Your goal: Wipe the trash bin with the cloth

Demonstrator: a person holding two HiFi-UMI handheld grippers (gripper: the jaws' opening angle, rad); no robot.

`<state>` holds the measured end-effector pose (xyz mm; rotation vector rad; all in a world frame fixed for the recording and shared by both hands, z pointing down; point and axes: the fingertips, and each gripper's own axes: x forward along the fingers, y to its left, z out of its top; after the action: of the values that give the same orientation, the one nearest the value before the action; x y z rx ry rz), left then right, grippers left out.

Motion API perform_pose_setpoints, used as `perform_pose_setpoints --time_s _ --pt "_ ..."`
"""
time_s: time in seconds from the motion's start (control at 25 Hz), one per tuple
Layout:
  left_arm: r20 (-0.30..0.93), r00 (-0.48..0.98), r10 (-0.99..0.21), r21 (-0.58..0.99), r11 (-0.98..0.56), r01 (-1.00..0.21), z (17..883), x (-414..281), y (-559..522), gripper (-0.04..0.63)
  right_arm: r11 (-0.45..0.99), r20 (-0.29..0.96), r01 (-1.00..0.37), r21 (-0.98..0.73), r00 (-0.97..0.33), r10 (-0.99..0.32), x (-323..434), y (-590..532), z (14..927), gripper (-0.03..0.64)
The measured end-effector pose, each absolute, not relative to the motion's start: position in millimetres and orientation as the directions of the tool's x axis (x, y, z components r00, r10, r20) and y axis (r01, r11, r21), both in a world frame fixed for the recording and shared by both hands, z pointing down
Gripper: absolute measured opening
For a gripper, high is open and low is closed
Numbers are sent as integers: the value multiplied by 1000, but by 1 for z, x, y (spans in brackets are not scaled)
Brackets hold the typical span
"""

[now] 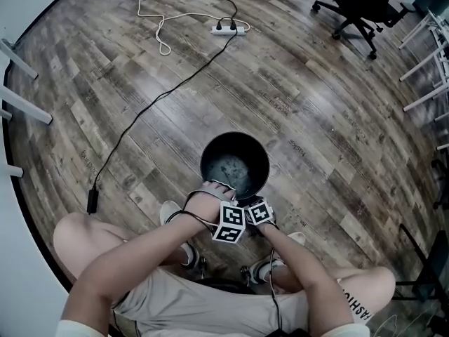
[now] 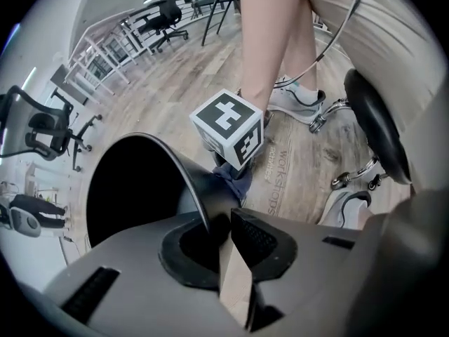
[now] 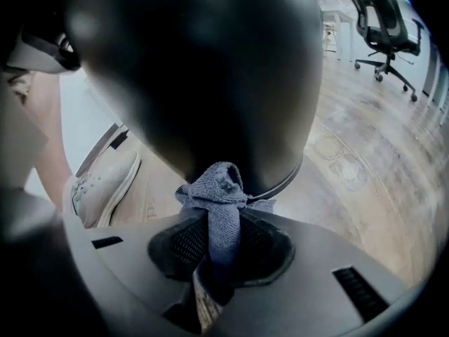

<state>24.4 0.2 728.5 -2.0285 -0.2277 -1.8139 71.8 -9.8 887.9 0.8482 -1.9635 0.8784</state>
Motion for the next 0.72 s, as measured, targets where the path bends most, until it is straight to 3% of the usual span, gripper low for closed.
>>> perform_pose_setpoints --time_s 0.2,0.36,0.52,0.72 --pt "976 211 -56 -121 -942 314 711 29 4 72 497 895 -817 -291 -416 -159 82 0 847 80" --pt "981 194 18 -41 -955 293 703 29 22 195 516 930 -811 -276 -361 -71 111 10 805 81" --pt "985 170 -8 -56 -958 281 706 22 25 230 551 933 -808 -209 -333 -134 149 -9 764 81" --pt "985 94 -143 -167 -921 352 708 16 18 259 469 882 -863 -185 -357 -308 179 -60 683 81"
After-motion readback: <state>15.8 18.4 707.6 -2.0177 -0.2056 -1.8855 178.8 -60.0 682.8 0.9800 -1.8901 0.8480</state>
